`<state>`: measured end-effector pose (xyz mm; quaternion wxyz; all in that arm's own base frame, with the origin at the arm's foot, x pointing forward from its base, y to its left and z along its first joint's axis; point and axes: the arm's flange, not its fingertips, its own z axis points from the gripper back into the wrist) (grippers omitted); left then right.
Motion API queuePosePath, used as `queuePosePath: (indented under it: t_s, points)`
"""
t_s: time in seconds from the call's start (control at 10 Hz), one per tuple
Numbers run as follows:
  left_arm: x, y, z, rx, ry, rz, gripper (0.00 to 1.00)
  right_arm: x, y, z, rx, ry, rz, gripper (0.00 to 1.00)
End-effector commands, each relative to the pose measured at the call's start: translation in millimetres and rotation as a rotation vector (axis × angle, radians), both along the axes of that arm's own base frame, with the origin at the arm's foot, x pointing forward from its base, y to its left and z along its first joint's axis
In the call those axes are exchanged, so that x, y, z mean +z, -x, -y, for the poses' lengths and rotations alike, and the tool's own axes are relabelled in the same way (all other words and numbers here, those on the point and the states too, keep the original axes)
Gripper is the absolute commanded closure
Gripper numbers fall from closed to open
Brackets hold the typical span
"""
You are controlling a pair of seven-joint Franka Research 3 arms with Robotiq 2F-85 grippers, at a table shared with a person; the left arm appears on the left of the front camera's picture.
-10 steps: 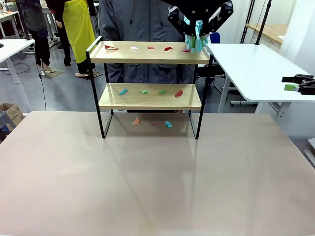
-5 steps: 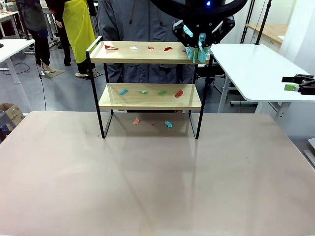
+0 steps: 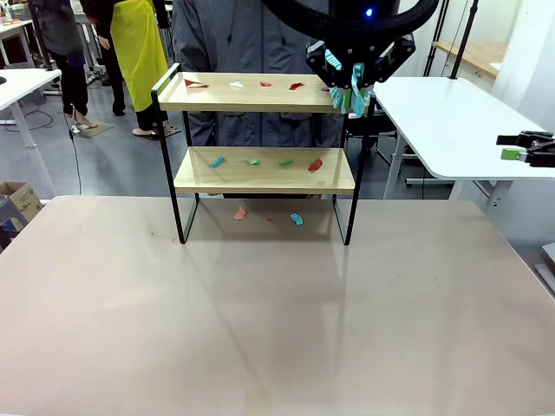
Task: Clean the shelf.
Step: Clean the specific section of the Shelf indicated by the human with the Duster.
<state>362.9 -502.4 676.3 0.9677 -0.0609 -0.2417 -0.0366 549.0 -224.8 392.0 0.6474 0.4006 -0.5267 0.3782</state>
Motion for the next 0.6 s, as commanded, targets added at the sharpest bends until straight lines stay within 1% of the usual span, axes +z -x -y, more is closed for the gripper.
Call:
queuePosePath:
  t_s: [0.0, 0.2, 0.4, 0.5]
  points:
    - [2.2, -6.8, -22.1, 0.001, -0.048, -0.044, 0.87, 2.7, -0.5, -1.3, 0.001, 0.002, 0.005, 0.0]
    - [-0.1, -11.9, -49.3, 0.023, -0.068, -0.084, 0.87, 2.7, -0.5, -1.3, 0.001, 0.002, 0.005, 0.0]
    - [4.1, -17.5, -84.6, 0.047, -0.086, -0.118, 0.87, 2.7, -0.5, -1.3, 0.001, 0.002, 0.005, 0.0]
    - [5.6, -20.0, -105.6, 0.06, -0.139, -0.14, 0.87, 2.7, -0.5, -1.3, 0.001, 0.002, 0.005, 0.0]
